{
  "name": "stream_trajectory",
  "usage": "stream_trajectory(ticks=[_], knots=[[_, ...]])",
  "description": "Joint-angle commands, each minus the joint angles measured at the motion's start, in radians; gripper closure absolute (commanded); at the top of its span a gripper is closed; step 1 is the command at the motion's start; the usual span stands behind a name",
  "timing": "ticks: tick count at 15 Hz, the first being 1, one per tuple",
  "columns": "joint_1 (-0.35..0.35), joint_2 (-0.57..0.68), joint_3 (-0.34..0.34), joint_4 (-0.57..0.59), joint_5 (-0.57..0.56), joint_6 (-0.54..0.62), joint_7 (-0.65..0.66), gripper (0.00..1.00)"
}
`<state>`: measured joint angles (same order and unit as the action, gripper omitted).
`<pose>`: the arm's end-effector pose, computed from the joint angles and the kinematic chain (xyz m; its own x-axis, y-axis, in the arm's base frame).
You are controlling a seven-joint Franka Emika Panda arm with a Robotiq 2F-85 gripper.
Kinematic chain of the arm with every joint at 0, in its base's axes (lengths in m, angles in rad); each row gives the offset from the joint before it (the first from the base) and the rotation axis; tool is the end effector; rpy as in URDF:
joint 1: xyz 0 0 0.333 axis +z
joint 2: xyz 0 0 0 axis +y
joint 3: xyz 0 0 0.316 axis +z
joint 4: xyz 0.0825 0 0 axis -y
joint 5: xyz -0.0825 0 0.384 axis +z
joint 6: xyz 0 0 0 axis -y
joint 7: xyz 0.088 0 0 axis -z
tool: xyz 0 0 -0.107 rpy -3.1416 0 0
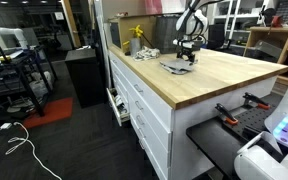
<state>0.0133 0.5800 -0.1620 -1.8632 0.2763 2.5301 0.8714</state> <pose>0.6431 -0.0926 0.2165 0.3551 -0.9348 -0.0103 -0.9275 -0.3509 -0.1290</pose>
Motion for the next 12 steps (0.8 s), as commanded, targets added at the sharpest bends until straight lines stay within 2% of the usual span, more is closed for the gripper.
stream_trajectory(ticks=[1,4,8,12], knots=[[-0.083,-0.099,0.07,-0.105,0.012,-0.092,-0.205,0.52],[-0.108,-0.2,0.046,-0.198,-0.026,-0.191,-0.364,0.3],[-0.102,-0.357,-0.04,-0.33,-0.115,-0.197,-0.386,0.0],[-0.121,-0.54,-0.088,-0.474,-0.224,-0.191,-0.379,0.0]])
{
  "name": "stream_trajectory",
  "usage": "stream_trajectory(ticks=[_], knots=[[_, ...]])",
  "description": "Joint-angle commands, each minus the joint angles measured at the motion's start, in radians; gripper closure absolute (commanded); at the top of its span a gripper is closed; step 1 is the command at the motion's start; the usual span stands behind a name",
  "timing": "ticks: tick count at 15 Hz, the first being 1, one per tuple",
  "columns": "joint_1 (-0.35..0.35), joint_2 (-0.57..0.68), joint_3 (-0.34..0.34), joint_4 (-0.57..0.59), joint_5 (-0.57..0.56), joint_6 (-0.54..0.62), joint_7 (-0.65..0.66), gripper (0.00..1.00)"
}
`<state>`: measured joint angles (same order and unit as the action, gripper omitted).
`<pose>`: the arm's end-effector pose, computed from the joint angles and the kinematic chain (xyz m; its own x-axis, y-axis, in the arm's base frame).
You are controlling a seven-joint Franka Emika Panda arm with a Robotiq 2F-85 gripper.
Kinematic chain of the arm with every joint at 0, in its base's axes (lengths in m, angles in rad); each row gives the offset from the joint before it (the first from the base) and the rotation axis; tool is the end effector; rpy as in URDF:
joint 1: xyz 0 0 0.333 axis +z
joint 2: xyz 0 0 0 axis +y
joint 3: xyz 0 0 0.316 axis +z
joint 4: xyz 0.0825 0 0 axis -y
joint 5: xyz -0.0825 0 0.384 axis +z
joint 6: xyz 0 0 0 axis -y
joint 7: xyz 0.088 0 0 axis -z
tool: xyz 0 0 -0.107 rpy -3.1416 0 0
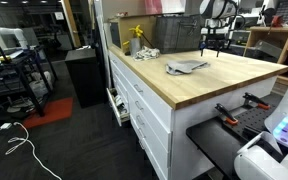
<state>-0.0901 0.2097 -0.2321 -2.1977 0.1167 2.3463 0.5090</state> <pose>0.5192 -0.1711 0.2860 0.6113 -0.7889 -0.0629 -0.7905 -0.6125 -0.0002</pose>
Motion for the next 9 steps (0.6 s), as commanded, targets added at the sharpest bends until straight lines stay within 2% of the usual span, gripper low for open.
stream_trajectory(ticks=[1,6,9], knots=[[-0.028,-0.225,-0.021,-0.18,-0.092,-0.014,-0.027,0.0],[-0.074,-0.487,0.018,-0.341,-0.169,-0.096,-0.107,0.0],[-0.07,-0.624,0.069,-0.401,-0.183,-0.183,-0.202,0.0]])
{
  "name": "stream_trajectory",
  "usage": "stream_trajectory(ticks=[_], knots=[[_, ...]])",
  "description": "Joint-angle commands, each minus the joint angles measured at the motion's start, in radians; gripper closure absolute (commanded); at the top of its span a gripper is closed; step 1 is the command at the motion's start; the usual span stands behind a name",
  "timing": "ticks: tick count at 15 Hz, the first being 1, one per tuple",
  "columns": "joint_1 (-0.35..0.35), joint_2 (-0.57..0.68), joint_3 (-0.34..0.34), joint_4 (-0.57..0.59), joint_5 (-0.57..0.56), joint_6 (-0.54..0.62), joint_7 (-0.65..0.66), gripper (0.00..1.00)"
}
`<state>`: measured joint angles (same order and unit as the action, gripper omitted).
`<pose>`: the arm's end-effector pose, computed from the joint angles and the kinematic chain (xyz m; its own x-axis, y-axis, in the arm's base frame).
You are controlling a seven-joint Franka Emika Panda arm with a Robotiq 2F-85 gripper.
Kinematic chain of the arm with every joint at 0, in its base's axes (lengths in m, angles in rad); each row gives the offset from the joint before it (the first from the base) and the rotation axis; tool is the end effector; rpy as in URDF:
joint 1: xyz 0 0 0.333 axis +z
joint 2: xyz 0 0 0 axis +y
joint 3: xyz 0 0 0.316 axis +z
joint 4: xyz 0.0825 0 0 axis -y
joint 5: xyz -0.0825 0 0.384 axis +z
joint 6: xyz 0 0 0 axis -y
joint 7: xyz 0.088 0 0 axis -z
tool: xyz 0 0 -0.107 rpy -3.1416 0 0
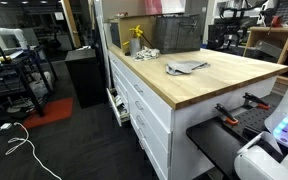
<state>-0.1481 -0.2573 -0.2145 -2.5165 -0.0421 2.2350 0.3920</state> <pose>0.4057 -0.1541 0.3677 0.7511 -0.6592 -0.0350 -0.6599 -0.7513 -0.0091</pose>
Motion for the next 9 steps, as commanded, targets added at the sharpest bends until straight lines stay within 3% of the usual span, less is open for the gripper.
stream_trajectory(ticks=[1,4,5,9], knots=[[-0.003,-0.189,0.074,-0.097,-0.022,-0.084,-0.11,0.0],[0.05,-0.223,0.144,-0.092,0.022,-0.138,-0.178,0.0],[0.006,-0.191,0.136,-0.078,0.006,-0.111,-0.136,0.0],[0.041,-0.211,0.168,-0.087,0.014,-0.122,-0.142,0.0]])
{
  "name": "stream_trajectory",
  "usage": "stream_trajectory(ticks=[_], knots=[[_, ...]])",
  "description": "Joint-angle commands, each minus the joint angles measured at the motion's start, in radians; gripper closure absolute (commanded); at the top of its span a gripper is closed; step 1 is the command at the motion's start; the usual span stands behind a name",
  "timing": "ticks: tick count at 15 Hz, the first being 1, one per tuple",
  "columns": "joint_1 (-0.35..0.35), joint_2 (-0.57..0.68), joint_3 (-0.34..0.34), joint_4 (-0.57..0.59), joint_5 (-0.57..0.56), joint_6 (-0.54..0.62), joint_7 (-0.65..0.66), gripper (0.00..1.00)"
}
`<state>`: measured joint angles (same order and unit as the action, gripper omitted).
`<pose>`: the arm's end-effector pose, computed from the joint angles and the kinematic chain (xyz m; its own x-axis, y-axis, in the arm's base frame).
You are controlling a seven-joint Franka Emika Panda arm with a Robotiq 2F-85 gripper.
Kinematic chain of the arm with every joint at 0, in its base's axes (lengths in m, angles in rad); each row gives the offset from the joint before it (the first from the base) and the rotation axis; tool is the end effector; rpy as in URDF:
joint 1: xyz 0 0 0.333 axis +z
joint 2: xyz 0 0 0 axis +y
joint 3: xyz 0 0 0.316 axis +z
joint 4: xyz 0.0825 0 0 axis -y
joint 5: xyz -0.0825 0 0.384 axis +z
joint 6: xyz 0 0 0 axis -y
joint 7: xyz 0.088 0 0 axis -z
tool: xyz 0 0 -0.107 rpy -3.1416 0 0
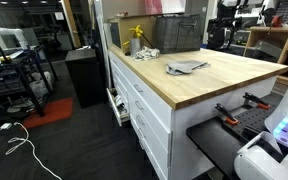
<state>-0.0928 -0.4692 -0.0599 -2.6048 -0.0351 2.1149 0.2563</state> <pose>0.3804 -0.0597 0.4072 0.9271 -0.3744 -0.0198 -0.3743 -0.9273 0.0079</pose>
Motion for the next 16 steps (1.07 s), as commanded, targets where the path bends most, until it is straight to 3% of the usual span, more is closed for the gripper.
stream_trajectory(ticks=[1,8,16], knots=[[-0.015,0.001,0.011,0.001,0.007,-0.002,-0.008,0.0],[0.015,-0.07,0.024,0.024,0.024,-0.011,-0.064,0.0],[0.128,-0.083,0.049,0.199,0.095,-0.131,-0.217,0.0]])
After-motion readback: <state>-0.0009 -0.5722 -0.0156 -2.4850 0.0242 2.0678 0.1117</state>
